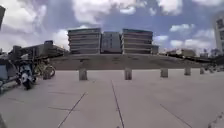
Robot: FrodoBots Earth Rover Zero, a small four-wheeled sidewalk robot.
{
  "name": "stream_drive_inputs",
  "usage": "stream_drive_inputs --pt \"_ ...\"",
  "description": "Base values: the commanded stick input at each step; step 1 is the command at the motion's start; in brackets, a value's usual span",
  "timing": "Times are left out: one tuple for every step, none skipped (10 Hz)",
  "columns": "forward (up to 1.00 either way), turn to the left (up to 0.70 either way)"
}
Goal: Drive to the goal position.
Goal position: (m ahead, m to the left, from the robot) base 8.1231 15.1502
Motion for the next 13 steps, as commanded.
stream_drive_inputs --pt "1.00 0.00" --pt "1.00 0.00" --pt "1.00 0.00" --pt "1.00 0.00" --pt "1.00 0.00" --pt "1.00 0.00" --pt "1.00 0.00" --pt "1.00 0.00" --pt "1.00 0.00" --pt "1.00 0.00" --pt "1.00 0.14" --pt "1.00 0.40" --pt "1.00 0.19"
